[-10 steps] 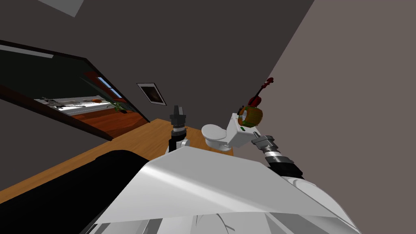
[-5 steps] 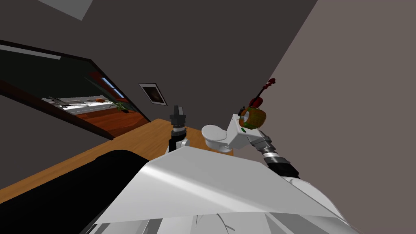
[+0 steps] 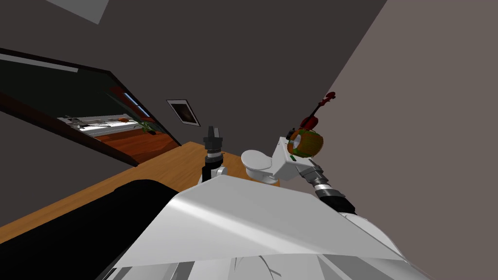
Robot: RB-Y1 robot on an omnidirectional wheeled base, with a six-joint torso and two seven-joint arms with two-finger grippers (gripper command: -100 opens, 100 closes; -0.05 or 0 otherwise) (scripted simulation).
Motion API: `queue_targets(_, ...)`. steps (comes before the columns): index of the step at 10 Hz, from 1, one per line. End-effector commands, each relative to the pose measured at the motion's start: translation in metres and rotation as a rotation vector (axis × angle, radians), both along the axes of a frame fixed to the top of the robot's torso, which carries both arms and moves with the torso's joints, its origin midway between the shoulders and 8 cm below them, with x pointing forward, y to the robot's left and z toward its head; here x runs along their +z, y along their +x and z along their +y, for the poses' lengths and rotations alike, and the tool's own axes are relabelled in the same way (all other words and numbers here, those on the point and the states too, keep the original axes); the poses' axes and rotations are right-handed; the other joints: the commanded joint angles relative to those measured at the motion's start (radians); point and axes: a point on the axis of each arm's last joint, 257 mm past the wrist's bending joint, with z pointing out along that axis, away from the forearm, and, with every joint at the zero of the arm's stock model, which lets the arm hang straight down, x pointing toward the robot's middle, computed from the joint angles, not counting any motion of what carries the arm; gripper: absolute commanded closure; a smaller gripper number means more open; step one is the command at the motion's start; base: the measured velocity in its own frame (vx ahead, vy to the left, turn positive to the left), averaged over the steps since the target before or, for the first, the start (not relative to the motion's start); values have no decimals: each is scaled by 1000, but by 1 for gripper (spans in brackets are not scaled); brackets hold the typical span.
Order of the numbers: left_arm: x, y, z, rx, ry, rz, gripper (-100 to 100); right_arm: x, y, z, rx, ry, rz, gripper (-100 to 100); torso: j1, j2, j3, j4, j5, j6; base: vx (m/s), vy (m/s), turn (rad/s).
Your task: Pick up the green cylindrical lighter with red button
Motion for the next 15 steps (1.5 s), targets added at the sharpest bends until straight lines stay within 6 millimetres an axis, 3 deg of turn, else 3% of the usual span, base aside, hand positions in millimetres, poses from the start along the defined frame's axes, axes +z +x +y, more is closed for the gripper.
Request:
queue_targets(1,0,0,0,0,0,0,0,19,7,5,11,-14,-43,-100,0,0,0,0,0,0,-42,10,-77)
queue_targets(4,0,0,0,0,0,0,0,57,19,16,31,-42,-130,-100,4,9,5,2,1,0,-119,37,-99)
queue_targets(5,0,0,0,0,0,0,0,49,18,14,28,-35,-112,-100,3,9,5,2,1,0,-50,15,-15)
queue_targets(6,0,0,0,0,0,0,0,50,18,15,28,-37,-115,100,2,6,4,2,0,0,-10,4,1)
queue_targets(10,0,0,0,0,0,0,0,50,18,15,28,-37,-114,100,0,1,1,0,0,0,0,0,0)
queue_targets(12,0,0,0,0,0,0,0,42,14,7,6,11,-95,-100,0,1,1,0,0,0,19,16,-12)
queue_targets(15,0,0,0,0,0,0,0,29,6,-5,-30,87,-66,-100,3,-4,-2,-1,1,0,76,41,-30)
